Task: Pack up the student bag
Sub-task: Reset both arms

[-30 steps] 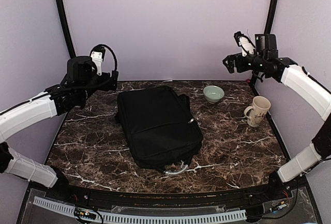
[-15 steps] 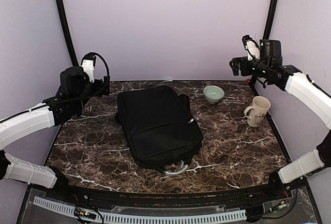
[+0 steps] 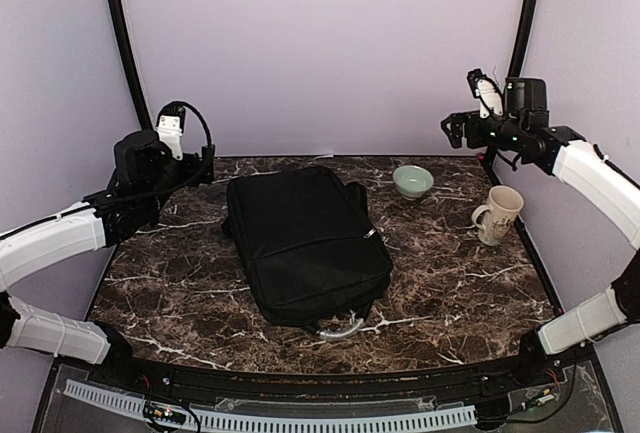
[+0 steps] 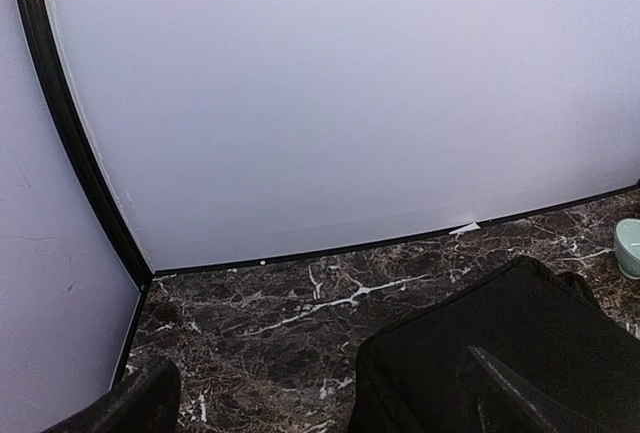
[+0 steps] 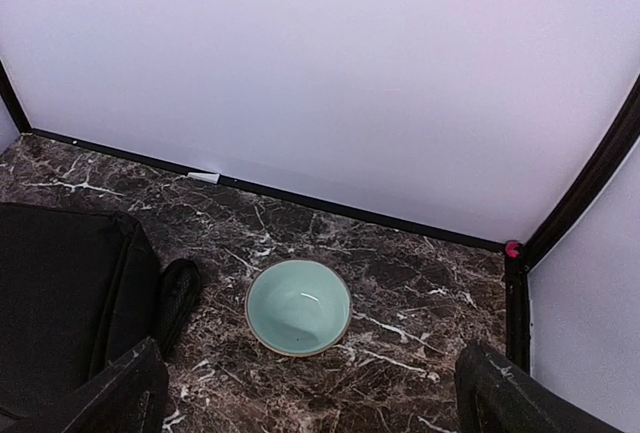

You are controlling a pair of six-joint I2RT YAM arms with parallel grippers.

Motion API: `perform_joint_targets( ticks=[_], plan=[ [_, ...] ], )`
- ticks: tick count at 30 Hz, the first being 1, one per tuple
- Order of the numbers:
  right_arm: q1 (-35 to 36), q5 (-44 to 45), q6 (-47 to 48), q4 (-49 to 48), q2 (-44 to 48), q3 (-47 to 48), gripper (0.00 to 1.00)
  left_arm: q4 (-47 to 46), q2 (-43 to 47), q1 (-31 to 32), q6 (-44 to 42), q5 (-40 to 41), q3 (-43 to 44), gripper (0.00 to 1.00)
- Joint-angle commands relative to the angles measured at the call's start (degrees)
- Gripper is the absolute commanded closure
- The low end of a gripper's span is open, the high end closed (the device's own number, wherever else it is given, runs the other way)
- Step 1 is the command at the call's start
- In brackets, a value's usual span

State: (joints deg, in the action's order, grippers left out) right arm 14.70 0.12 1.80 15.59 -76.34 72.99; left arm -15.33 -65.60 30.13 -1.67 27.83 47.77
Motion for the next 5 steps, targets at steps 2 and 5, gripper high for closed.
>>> perform_joint_targets(
  ticks=[2, 5],
  plan=[
    [-1.4, -3.1, -0.9, -1.4, 0.6, -0.4, 0.0, 0.0, 0.7, -0.3, 1.1, -1.6, 0.7, 0.01],
    [-1.7, -4.1, -1.2, -1.5, 0.8, -0.8, 0.0, -0.7, 1.2, -0.4, 1.3, -1.0, -0.2, 0.01]
  ],
)
